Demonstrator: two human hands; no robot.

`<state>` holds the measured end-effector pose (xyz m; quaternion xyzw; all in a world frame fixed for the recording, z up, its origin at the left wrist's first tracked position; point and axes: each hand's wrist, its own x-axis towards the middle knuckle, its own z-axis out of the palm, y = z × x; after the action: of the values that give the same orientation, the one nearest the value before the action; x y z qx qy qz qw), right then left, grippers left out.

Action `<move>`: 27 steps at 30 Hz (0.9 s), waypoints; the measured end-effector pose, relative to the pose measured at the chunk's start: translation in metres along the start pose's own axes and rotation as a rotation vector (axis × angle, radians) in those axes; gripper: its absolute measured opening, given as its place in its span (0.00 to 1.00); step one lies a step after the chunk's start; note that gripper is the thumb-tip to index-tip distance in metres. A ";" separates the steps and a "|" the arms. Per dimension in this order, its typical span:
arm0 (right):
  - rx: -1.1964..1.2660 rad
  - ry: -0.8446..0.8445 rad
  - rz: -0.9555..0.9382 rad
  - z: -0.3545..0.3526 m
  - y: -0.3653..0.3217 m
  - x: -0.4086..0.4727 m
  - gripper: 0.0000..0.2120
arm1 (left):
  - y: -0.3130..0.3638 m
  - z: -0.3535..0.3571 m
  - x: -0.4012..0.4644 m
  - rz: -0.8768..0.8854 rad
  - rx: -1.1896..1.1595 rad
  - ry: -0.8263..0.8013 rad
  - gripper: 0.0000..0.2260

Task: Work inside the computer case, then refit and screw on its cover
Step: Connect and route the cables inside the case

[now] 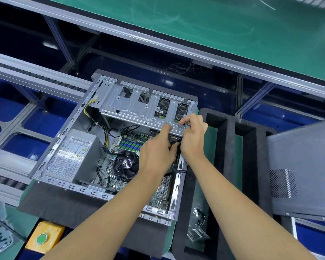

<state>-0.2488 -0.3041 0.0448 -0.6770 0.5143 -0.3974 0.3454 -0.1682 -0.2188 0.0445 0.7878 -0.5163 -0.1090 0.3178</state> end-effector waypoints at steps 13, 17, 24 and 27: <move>-0.025 -0.040 0.033 0.000 0.002 0.003 0.21 | -0.028 -0.010 0.028 0.299 -0.004 -0.051 0.22; -0.040 -0.085 0.021 0.000 0.003 0.004 0.23 | -0.040 -0.016 0.033 0.298 -0.100 -0.074 0.27; -0.297 -0.526 -0.137 -0.028 0.008 0.020 0.24 | -0.054 -0.037 0.059 0.450 -0.131 -0.279 0.23; -0.409 -0.640 -0.211 -0.037 0.011 0.028 0.27 | -0.051 -0.034 0.065 0.479 -0.070 -0.367 0.22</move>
<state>-0.2819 -0.3361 0.0572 -0.8706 0.3769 -0.0889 0.3035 -0.0845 -0.2493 0.0503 0.5993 -0.7321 -0.1891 0.2630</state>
